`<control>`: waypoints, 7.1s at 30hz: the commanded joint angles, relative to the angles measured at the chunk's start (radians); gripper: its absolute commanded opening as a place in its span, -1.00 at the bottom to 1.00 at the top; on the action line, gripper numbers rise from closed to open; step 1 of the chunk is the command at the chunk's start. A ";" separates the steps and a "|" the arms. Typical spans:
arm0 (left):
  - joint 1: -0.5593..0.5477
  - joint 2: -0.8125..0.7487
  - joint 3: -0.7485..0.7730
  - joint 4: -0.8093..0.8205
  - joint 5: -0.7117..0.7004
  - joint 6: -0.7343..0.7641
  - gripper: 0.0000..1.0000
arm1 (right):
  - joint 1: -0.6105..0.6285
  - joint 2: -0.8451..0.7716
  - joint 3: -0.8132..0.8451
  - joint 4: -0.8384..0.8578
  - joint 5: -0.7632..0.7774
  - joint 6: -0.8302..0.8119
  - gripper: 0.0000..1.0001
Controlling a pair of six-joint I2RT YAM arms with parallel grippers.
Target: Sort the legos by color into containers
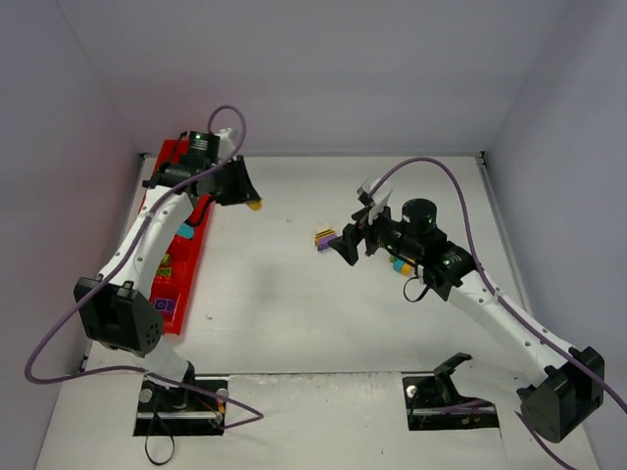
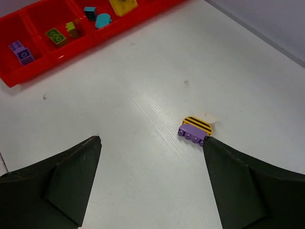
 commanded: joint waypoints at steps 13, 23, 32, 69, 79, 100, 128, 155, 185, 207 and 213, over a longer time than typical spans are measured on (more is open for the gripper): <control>0.380 0.334 0.307 0.172 -0.479 0.159 -0.92 | -0.017 -0.019 -0.042 0.016 0.233 0.177 0.66; 0.411 0.617 0.590 0.146 -0.508 0.184 -0.72 | -0.017 0.004 -0.043 -0.019 0.288 0.208 0.65; 0.409 0.603 0.551 0.146 -0.479 0.132 0.11 | -0.017 0.094 -0.008 -0.053 0.351 0.229 0.66; 0.161 -0.300 -0.324 0.001 -0.100 -0.040 0.33 | 0.091 0.892 0.463 -0.053 0.642 0.329 1.00; 0.161 -0.289 -0.338 0.010 -0.077 -0.025 0.33 | 0.098 0.924 0.423 -0.053 0.612 0.309 0.98; 0.158 -0.295 -0.359 0.012 -0.061 -0.011 0.33 | 0.095 0.979 0.366 -0.002 0.552 0.211 0.75; 0.135 -0.294 -0.357 0.035 -0.014 -0.022 0.33 | 0.083 0.825 0.185 0.134 0.455 0.136 -0.55; -0.060 -0.164 -0.166 0.156 0.383 -0.123 0.47 | 0.222 0.159 0.007 0.197 0.027 -0.128 -1.00; -0.149 -0.113 -0.242 0.227 0.485 -0.163 -0.92 | 0.222 0.068 -0.069 0.192 0.039 -0.130 -0.99; 0.086 0.049 0.024 0.023 0.453 -0.006 -0.94 | 0.201 -0.070 -0.160 0.090 0.139 -0.110 -1.00; 0.231 0.200 0.237 0.056 0.160 0.032 -0.94 | 0.199 0.060 -0.071 0.096 0.158 -0.108 -1.00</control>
